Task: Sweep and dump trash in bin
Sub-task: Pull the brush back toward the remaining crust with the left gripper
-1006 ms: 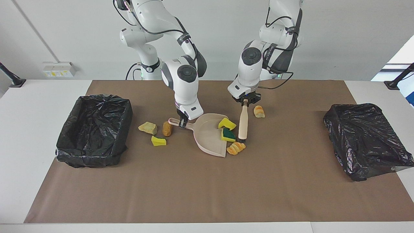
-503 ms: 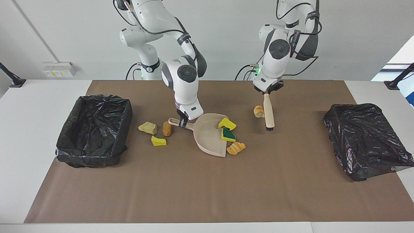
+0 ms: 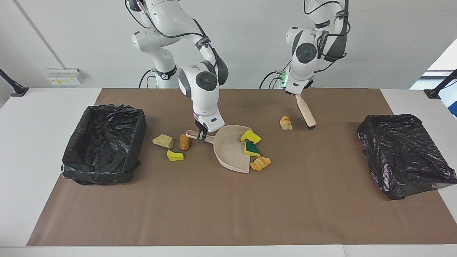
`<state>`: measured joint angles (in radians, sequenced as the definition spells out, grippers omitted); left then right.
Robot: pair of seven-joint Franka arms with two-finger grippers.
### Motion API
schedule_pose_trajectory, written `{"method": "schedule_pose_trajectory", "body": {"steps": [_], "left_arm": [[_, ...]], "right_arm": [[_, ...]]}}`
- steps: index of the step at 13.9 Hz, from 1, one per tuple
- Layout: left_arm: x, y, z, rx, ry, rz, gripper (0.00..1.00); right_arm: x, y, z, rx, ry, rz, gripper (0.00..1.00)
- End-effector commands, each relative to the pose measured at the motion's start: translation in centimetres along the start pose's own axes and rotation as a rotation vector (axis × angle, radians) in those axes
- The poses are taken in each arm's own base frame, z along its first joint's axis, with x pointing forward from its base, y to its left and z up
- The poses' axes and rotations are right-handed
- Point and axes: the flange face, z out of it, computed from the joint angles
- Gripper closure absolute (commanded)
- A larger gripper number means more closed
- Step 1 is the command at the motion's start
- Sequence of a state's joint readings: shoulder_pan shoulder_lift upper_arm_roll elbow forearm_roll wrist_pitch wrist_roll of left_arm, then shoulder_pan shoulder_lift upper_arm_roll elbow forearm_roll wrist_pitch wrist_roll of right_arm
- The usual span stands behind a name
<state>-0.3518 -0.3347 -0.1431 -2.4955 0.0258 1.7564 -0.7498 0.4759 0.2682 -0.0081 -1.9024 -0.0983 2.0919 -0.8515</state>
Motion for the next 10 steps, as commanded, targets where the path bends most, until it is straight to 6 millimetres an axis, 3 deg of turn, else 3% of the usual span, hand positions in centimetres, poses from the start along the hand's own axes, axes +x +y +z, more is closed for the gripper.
{"method": "schedule_pose_trajectory", "body": {"steps": [1,6,10], "left_arm": [[-1.5,2.8,1.5,-0.014,0.033,-0.108,1.0],[-1.4,7.8,3.5,-0.091,-0.029,-0.287,1.0],[1.2,10.9,1.1,-0.213,-0.015,-0.325,1.0]], "right_arm": [[-0.1,-0.7,0.3,0.008,0.009,0.021,1.0],[-0.1,-0.7,0.3,0.008,0.009,0.021,1.0],[-0.1,-0.7,0.3,0.007,0.008,0.021,1.0]]}}
